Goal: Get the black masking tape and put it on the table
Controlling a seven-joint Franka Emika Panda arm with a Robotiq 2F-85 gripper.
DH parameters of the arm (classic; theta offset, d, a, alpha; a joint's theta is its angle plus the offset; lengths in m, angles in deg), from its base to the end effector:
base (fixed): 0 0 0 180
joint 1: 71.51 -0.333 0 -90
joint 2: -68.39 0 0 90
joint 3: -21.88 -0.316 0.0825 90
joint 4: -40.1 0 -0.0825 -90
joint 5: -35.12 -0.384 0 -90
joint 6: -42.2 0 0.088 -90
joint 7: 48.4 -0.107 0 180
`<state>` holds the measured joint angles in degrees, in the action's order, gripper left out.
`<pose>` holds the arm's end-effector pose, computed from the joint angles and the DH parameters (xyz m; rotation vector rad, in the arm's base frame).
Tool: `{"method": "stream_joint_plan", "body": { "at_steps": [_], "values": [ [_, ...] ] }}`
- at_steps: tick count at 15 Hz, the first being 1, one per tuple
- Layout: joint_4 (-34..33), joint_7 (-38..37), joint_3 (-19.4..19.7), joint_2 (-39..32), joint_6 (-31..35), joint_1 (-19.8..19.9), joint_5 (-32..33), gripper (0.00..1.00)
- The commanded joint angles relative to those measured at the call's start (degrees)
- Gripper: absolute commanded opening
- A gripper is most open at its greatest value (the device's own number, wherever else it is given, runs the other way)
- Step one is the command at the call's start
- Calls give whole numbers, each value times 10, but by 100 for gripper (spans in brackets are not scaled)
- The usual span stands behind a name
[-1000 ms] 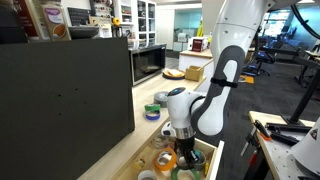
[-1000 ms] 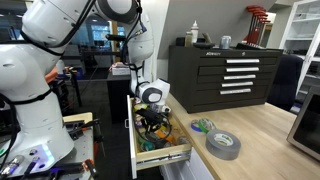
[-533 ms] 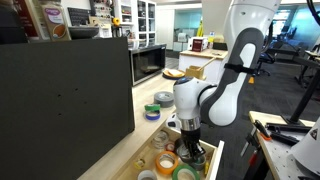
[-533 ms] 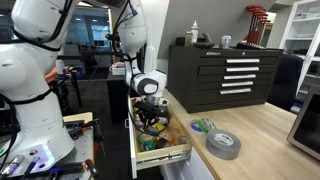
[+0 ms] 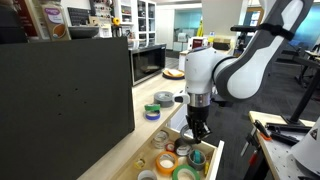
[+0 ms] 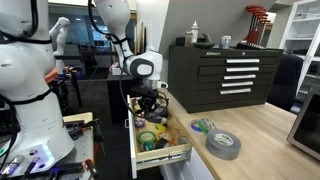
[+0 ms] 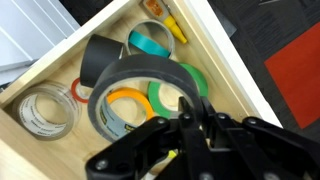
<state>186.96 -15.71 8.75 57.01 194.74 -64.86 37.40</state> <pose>0.4364 0.0554 0.1877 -2.8933 -1.0850 0.1309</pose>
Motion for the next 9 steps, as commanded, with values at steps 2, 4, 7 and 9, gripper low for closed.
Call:
{"method": "stream_joint_plan", "body": {
  "at_steps": [2,4,7,9],
  "values": [
    [19,-18,34,96,-27,-28,-2,5],
    [11,-25,54,107,-15,-34,17,5],
    [-13,-38,81,102,-10,-36,40,5],
    [-31,-30,94,88,-6,-33,34,5]
  ]
}}
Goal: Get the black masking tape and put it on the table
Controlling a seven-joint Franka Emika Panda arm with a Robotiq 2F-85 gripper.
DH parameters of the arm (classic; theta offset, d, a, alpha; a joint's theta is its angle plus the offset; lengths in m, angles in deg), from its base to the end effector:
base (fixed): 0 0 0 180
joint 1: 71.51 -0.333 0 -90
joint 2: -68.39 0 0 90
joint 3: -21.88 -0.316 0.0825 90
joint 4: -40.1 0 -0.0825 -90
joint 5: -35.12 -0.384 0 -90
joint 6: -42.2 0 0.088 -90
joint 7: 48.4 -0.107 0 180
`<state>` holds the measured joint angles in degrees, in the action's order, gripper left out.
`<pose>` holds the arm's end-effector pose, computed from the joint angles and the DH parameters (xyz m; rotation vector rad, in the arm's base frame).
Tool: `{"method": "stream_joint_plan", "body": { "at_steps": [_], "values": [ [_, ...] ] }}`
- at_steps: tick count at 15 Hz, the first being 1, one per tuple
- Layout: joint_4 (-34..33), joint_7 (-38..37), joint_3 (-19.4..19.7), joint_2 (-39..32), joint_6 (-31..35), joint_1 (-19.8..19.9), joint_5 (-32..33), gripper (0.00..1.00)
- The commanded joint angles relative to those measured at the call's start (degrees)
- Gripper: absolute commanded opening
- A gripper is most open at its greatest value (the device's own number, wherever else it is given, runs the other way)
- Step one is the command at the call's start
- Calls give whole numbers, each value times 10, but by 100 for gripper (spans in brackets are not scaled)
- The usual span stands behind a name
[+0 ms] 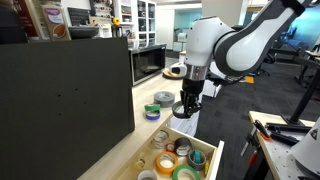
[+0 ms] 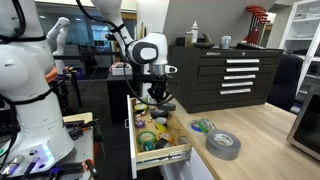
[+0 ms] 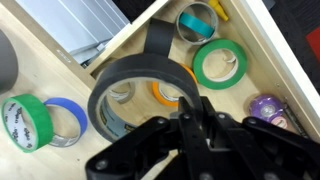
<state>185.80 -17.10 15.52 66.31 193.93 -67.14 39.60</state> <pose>0.4632 0.0184 0.2643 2.9277 0.9839 0.0897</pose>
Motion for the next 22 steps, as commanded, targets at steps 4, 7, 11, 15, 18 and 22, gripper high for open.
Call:
{"method": "stream_joint_plan", "body": {
  "at_steps": [4,7,11,15,18,22],
  "values": [
    [-56,-21,43,-38,18,-9,9,5],
    [-93,-32,50,-74,33,-5,10,6],
    [-156,-50,60,-134,55,4,13,6],
    [-219,-53,62,-185,59,20,0,6],
    [-262,-52,53,-223,60,39,-17,6],
    [-312,-56,47,-272,58,54,-32,6]
  ]
}}
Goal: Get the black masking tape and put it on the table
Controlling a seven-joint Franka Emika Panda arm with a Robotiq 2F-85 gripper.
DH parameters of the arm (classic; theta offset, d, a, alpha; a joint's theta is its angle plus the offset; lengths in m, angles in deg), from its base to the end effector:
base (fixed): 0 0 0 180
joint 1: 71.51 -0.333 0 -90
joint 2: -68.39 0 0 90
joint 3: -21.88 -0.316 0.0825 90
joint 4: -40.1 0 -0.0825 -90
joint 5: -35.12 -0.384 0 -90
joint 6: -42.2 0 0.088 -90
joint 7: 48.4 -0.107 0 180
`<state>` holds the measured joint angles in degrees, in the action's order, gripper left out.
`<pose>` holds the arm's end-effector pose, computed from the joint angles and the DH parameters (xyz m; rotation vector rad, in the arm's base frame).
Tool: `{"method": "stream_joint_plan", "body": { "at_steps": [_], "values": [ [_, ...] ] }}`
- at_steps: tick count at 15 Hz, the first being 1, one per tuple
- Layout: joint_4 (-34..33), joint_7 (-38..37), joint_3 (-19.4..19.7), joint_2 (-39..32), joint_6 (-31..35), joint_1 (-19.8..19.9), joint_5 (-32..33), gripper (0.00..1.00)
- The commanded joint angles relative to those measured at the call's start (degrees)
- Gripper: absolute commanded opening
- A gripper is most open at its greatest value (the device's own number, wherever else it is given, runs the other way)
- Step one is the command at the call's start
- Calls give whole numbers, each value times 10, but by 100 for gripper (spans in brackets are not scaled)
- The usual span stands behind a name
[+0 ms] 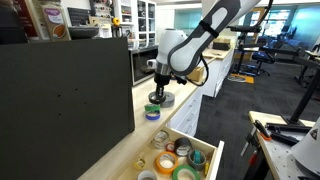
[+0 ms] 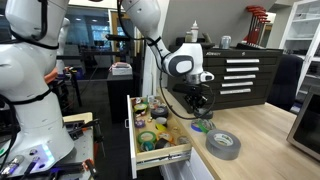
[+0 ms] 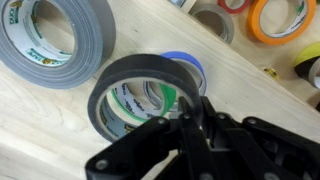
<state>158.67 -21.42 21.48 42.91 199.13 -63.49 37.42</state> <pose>0.6070 -0.0798 0.2356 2.9895 0.5626 0.3202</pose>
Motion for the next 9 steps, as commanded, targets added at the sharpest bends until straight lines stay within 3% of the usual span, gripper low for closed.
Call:
{"method": "stream_joint_plan", "body": {
  "at_steps": [1,6,7,9],
  "values": [
    [-51,-14,-14,-48,5,20,-10,6],
    [-94,-19,-22,-93,-3,30,-13,5],
    [-99,-22,-23,-96,-3,29,-12,37],
    [-93,-26,-20,-89,3,24,-4,44]
  ]
}}
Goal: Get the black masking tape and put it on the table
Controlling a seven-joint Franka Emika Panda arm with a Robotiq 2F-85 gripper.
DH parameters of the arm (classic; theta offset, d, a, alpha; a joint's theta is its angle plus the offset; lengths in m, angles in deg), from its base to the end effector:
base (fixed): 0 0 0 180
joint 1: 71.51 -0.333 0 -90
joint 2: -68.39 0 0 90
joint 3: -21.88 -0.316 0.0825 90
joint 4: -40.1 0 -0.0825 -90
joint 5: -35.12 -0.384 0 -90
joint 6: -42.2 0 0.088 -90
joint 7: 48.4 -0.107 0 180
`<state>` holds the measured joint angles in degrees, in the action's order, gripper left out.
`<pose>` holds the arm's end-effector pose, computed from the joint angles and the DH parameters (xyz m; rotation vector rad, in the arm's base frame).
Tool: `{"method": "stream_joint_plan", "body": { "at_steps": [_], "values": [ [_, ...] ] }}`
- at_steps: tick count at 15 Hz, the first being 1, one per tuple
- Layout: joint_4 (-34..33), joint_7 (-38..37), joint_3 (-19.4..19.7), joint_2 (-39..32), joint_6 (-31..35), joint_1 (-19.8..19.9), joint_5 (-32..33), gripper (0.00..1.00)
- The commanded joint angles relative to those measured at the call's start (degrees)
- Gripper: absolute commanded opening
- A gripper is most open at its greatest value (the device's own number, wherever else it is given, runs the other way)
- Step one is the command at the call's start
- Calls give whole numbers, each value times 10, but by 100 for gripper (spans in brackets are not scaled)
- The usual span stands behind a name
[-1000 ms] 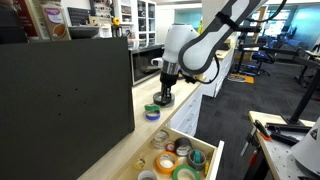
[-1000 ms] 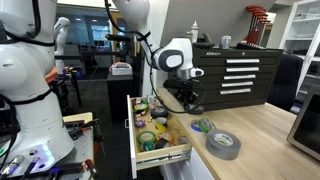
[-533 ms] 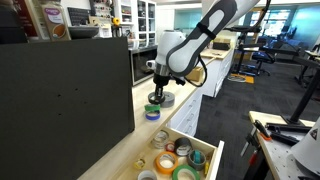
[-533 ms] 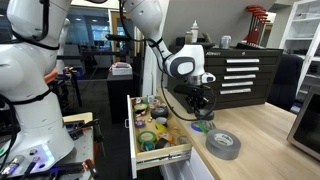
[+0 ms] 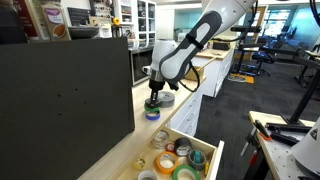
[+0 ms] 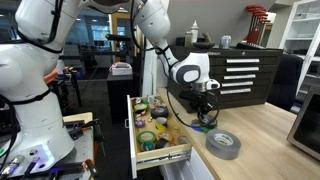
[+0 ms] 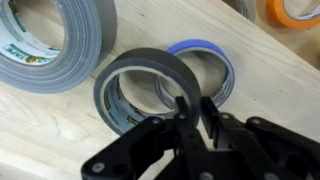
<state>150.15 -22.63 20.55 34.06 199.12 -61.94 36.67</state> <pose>0.6396 -0.0924 0.1981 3.0200 0.4939 0.3216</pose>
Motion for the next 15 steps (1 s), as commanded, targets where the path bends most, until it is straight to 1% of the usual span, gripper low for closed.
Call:
{"method": "stream_joint_plan", "body": {
  "at_steps": [1,6,7,9,10,14,15],
  "values": [
    [3,-13,-12,12,10,8,5,50],
    [43,-7,-18,55,46,11,7,81],
    [54,-7,-17,67,54,10,9,89],
    [80,-10,-17,96,59,9,9,99],
    [93,-10,-18,111,57,9,8,100],
    [158,-6,-28,179,20,11,-11,100],
    [174,-12,-24,196,9,6,-9,100]
  ]
}}
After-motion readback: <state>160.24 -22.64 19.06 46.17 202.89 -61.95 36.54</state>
